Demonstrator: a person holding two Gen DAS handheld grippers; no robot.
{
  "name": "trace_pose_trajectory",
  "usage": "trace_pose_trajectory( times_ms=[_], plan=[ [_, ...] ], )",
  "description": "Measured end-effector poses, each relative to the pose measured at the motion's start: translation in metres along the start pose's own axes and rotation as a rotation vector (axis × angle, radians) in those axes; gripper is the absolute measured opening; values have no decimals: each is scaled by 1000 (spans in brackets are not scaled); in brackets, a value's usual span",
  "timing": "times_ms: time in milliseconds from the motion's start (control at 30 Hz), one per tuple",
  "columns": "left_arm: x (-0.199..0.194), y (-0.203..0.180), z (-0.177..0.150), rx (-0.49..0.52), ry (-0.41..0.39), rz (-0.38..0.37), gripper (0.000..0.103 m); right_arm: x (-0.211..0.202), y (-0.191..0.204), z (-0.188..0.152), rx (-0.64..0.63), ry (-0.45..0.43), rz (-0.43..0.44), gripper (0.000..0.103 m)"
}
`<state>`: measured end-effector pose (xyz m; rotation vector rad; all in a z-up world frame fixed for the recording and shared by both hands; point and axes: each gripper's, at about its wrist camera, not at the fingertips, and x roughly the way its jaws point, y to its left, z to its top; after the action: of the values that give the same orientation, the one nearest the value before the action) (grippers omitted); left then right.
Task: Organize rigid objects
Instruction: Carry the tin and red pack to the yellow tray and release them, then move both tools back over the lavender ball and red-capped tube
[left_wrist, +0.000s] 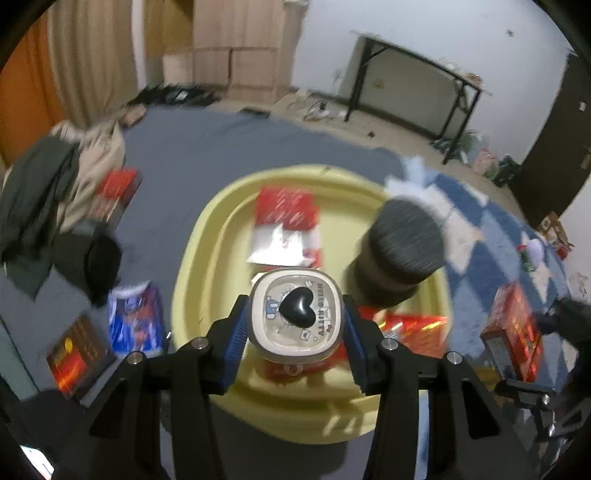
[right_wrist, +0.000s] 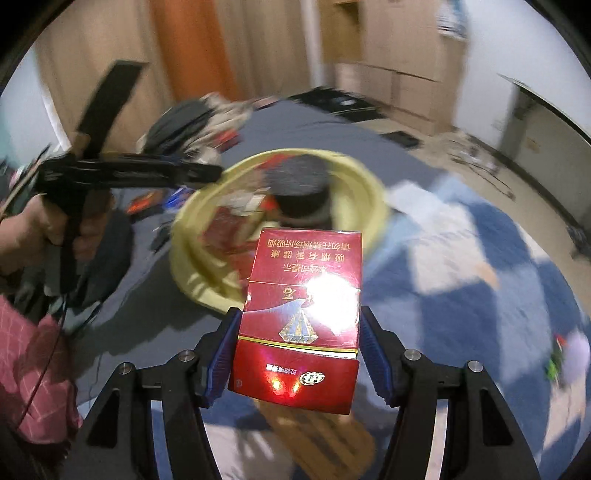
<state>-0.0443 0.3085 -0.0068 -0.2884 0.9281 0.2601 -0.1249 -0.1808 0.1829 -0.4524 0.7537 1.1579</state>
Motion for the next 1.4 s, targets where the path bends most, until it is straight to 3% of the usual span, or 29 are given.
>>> trace_pose_trajectory(
  times_ms=[100, 167, 367, 667, 767, 800, 900, 967, 1033, 1200, 1400],
  plan=[
    [19, 17, -6, -30, 35, 4, 50, 25, 20, 21, -110, 10, -44, 61],
    [30, 19, -6, -48, 53, -1, 50, 41, 25, 32, -113, 30, -54, 61],
    [44, 28, -3, -52, 49, 5, 50, 93, 34, 51, -166, 173, -97, 61],
    [56, 29, -2, -52, 71, -12, 50, 123, 29, 80, -123, 190, -75, 61],
    [56, 31, -2, -81, 72, -18, 50, 129, 29, 79, -124, 188, -69, 63],
    [56, 32, -1, -89, 70, -17, 51, 132, 29, 78, -124, 202, -68, 68],
    [50, 33, 1, -113, 43, -49, 69, 136, 31, 70, -131, 213, -73, 82],
    [40, 28, 5, -113, -3, -49, 91, 131, 31, 65, -123, 186, -45, 89],
    [27, 23, 9, -106, -74, -30, 103, 123, 29, 61, -97, 159, -15, 96],
    [1, 14, 34, -148, -173, -37, 103, 97, 18, 45, -59, 115, 28, 100],
    [-27, -37, 54, -113, -242, -146, 103, 38, -15, 17, -37, 75, -14, 100]
  ],
)
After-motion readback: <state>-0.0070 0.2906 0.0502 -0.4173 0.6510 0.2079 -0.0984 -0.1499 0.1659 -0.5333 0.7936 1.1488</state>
